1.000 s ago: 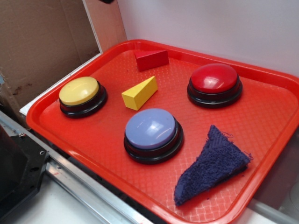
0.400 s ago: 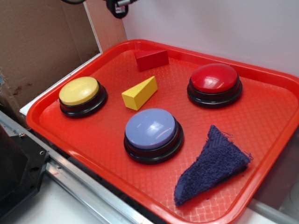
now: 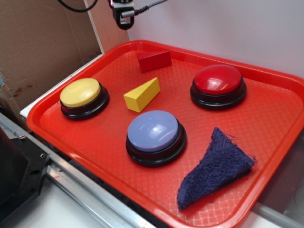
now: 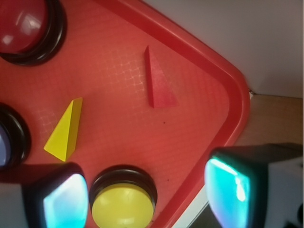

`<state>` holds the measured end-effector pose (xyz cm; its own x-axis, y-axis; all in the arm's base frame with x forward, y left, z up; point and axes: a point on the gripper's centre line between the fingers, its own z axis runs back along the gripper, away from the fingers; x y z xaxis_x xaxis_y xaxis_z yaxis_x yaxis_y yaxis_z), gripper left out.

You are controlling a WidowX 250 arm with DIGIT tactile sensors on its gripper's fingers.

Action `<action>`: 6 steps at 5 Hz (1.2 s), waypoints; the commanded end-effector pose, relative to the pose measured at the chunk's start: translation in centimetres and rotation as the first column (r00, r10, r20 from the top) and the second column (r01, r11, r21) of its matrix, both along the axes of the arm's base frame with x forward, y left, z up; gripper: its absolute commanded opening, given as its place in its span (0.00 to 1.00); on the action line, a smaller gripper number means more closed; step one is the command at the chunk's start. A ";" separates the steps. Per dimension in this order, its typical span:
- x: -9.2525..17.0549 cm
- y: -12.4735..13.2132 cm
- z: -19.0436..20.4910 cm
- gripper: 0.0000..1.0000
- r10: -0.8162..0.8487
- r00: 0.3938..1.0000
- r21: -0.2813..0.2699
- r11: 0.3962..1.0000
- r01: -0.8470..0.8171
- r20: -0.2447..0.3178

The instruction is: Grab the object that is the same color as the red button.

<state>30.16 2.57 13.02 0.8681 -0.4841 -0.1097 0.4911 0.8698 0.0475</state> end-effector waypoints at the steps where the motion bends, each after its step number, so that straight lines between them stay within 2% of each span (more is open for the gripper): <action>1: 0.5 -0.4 0.9 1.00 -0.042 0.998 0.002 0.999 0.042 0.050; 2: 1.2 -0.4 -1.1 1.00 0.005 0.997 0.040 0.999 -0.008 0.076; 3: 2.5 0.0 -2.7 1.00 0.013 0.998 0.056 0.998 -0.017 0.058; 5: 4.8 0.5 -6.9 1.00 0.006 0.999 0.070 0.998 -0.003 -0.046; 6: 5.6 0.9 -9.3 1.00 0.011 0.993 0.078 0.997 -0.002 -0.115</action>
